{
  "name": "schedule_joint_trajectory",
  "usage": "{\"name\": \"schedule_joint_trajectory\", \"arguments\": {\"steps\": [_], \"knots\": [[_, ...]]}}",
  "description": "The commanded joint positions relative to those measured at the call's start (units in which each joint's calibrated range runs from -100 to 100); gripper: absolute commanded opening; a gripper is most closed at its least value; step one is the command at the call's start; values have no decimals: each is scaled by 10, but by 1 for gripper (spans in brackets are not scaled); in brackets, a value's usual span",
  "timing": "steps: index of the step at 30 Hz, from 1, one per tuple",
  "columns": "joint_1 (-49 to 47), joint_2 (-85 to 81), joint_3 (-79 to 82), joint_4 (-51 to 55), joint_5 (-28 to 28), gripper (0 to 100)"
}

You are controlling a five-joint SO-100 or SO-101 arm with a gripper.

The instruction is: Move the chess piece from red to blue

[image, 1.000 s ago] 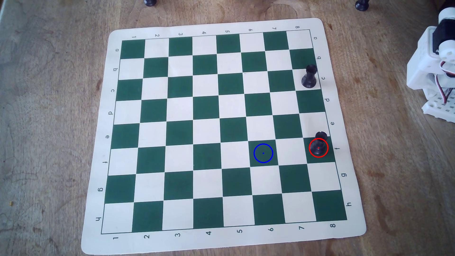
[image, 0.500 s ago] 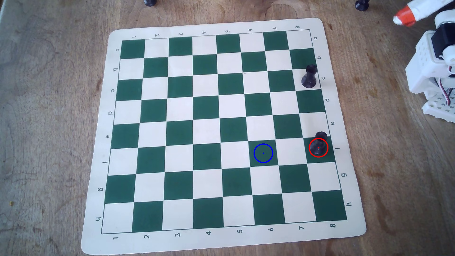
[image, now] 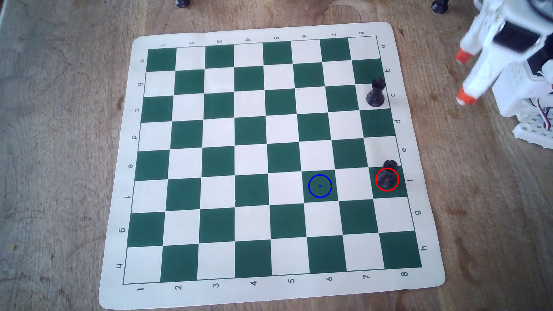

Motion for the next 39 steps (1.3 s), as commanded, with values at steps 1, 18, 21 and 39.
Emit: {"name": "schedule_joint_trajectory", "arguments": {"steps": [1, 18, 21, 39], "knots": [[-24, -1, 28, -15, 0, 26], [-160, 95, 83, -176, -66, 26], [-179, 99, 98, -211, -72, 26], [-172, 304, 84, -460, -70, 26]]}}
